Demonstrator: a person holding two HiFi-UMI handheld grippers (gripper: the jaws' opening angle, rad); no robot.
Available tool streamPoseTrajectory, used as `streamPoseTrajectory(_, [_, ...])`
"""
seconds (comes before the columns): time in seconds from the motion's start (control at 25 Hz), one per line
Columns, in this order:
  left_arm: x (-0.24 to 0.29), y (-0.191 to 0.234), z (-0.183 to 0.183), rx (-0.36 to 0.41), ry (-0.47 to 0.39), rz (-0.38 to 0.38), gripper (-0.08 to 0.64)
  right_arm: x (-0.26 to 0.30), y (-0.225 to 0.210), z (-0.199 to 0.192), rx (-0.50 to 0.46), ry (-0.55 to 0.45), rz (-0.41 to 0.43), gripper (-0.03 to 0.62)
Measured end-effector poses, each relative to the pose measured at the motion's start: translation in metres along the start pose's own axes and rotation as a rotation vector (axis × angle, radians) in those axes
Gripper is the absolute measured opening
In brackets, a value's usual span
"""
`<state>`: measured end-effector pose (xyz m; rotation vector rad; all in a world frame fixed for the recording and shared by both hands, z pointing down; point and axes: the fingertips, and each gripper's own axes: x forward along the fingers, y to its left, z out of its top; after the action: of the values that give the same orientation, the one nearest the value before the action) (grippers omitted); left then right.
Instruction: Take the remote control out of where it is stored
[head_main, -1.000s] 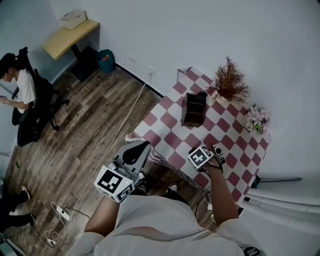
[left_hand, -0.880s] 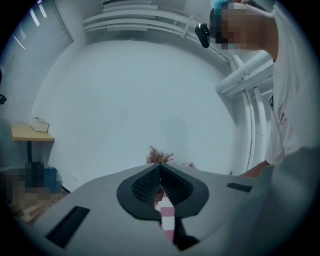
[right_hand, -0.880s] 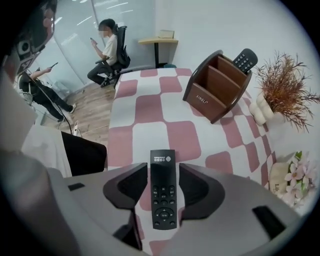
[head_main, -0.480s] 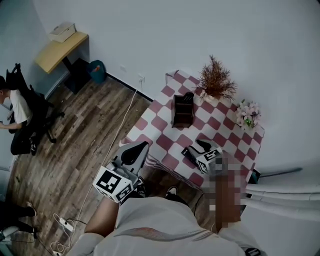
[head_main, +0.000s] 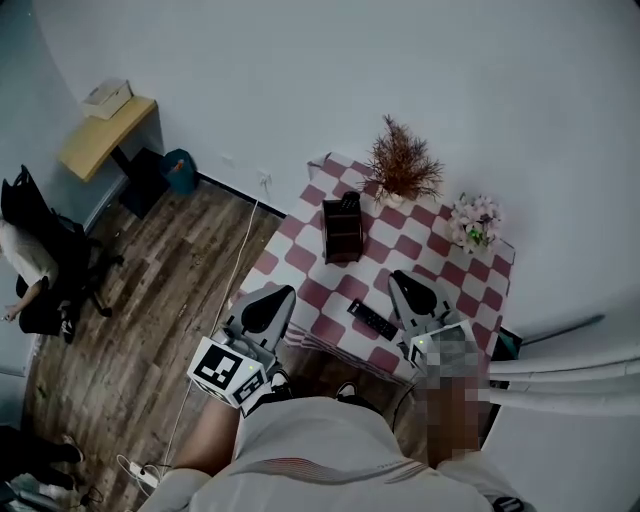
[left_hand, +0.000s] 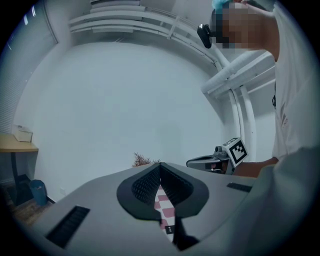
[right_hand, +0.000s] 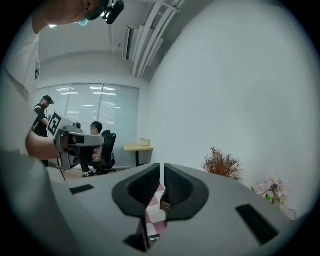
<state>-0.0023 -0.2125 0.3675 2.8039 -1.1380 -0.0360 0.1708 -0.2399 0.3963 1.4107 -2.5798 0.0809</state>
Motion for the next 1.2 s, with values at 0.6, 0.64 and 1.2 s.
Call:
streamPoseTrajectory(0.6, [0.0,-0.017,0.017,0.048,-0.037,0.005,0.008,-0.026,0.004,0.031,0.052,-0.157,-0.005,0.026])
streamPoseTrajectory(0.64, [0.0,-0.017,0.017,0.046,-0.039,0.008,0.008,-0.025,0.005,0.031,0.055,-0.154,-0.005,0.026])
streamPoseTrajectory(1.2, [-0.005,-0.015,0.012,0.034,-0.037,0.028,0.008,-0.022,0.005,0.022,0.063,-0.113,-0.014,0.026])
